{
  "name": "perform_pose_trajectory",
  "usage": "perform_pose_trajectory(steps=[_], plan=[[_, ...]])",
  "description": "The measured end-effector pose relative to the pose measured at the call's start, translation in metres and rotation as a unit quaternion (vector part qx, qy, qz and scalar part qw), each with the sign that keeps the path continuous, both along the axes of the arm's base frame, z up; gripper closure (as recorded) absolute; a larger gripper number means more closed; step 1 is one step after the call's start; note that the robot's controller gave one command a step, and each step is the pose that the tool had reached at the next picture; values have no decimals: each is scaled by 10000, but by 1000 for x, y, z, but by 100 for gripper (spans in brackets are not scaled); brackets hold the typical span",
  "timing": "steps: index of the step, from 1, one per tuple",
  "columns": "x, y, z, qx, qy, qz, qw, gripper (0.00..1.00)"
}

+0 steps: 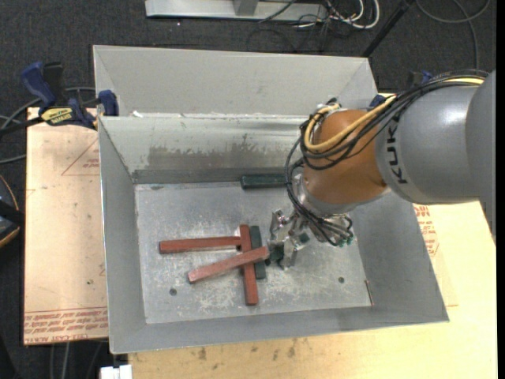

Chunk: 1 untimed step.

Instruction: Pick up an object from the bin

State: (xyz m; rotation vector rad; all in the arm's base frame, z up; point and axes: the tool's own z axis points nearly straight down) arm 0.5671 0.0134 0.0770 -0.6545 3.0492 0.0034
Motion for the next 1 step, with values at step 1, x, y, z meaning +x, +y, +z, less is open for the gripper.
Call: perform_pose_trajectory(steps=[1], plan=[[18, 26, 171, -31, 50, 474, 9989, 100]])
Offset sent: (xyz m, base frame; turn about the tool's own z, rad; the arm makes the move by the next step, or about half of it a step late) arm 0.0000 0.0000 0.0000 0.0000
